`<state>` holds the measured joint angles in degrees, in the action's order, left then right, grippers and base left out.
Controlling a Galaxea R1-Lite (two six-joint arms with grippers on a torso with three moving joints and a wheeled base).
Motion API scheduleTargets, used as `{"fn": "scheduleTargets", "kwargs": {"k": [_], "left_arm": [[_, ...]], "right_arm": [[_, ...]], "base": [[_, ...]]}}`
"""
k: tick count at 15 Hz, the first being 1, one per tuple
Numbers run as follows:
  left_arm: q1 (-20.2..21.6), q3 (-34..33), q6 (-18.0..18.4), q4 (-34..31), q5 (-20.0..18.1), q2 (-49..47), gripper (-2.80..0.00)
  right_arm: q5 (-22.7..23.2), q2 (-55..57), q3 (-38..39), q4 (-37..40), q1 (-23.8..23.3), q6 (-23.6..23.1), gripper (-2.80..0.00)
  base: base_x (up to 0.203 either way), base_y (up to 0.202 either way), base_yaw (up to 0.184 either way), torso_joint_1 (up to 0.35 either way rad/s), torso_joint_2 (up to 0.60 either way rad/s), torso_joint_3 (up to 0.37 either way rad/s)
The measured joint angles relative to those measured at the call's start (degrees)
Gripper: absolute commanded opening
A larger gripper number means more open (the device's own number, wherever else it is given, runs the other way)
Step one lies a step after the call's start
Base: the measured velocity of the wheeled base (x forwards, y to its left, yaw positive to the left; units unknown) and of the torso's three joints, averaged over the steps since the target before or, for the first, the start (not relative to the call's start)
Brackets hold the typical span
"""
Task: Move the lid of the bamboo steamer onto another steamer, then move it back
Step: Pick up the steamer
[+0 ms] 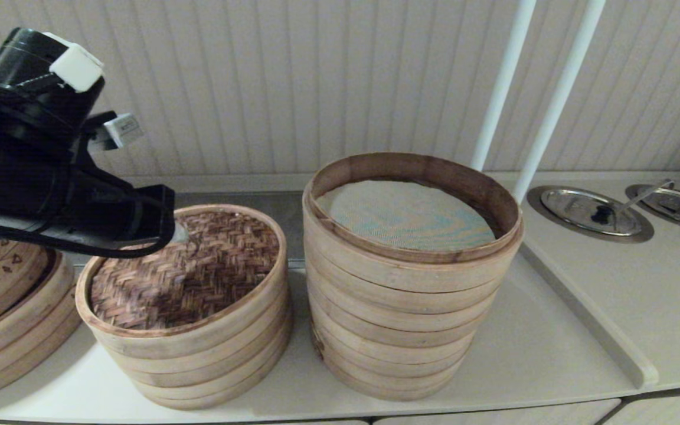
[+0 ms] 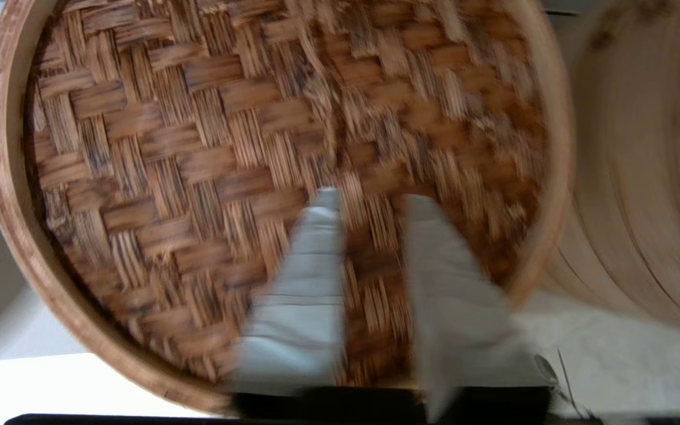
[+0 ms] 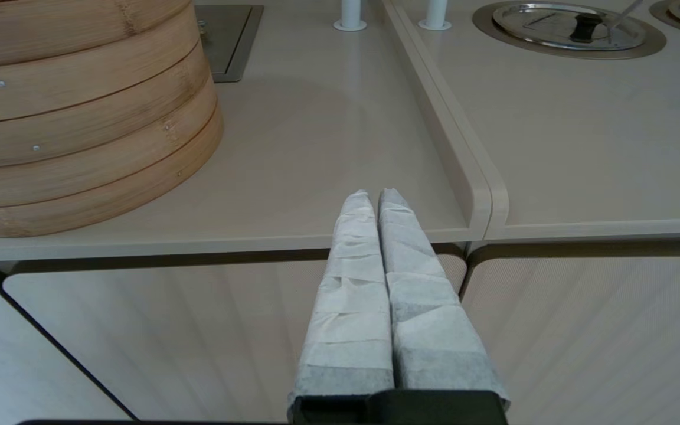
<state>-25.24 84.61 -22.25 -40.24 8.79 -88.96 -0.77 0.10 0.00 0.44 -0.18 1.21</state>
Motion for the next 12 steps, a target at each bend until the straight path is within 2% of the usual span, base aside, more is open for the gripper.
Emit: {"fn": "scheduleTargets", "kwargs": {"k": [4,12], "left_arm": [[-1.02,2.21,-3.62,0.35,5.08,-3.71,0.00],[-1.12,3.48,-5.66,0.98,5.64,-7.75,0.00]], "right_arm": [[-0.02,0.00,0.00,0.00,0.00,-0.06,-2.80],[0.00,0.04,0.00,0.00,0.00,-0.06,-2.80]], "base": [[0.000,0.000,0.000,0.000,0.00,0.000],[0.000,0.000,0.000,0.000,0.00,0.000]]}}
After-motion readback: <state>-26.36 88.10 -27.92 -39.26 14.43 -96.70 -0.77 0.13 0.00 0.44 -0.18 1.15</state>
